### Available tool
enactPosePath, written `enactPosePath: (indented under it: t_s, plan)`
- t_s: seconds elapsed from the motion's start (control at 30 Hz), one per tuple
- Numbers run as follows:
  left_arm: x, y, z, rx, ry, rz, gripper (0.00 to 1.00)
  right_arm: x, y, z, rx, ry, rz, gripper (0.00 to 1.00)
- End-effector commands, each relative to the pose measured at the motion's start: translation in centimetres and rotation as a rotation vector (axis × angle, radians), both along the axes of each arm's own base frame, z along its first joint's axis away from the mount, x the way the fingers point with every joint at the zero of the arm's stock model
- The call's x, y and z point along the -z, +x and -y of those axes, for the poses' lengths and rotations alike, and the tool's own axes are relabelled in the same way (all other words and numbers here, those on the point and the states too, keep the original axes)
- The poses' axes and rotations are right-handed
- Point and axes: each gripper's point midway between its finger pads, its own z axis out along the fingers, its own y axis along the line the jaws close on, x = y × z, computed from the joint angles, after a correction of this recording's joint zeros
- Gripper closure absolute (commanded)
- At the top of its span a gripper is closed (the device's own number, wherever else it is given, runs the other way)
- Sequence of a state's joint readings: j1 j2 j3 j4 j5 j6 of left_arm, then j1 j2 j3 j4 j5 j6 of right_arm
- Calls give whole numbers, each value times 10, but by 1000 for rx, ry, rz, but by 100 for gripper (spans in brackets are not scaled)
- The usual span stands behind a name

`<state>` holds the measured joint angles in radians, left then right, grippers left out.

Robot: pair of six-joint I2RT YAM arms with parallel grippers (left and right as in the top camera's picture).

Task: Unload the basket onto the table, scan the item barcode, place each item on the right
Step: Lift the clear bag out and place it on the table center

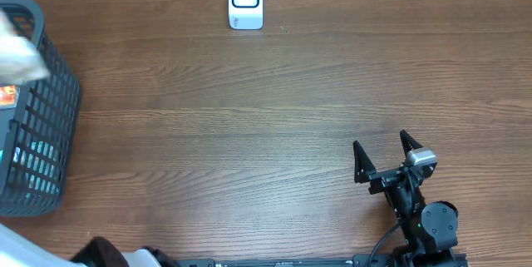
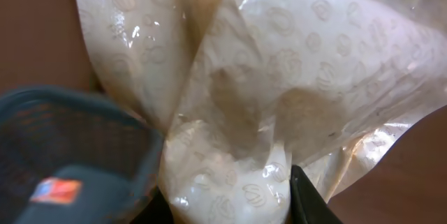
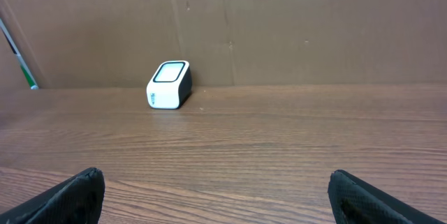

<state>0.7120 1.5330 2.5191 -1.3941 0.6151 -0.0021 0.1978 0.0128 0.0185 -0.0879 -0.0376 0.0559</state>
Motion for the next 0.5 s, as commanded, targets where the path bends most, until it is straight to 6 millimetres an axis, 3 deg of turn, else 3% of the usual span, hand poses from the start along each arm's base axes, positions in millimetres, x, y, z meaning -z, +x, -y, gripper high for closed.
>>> enactPosePath:
  t_s: [0.0,0.17,0.47]
  plan:
    - [-2,6,65,292,-132,21,96,1,0,-1,-5,0,6,0]
    - [27,17,110,430,-205,-109,96,1,0,-1,-5,0,6,0]
    - [148,56,113,159,-158,-620,96,1,0,-1,-5,0,6,0]
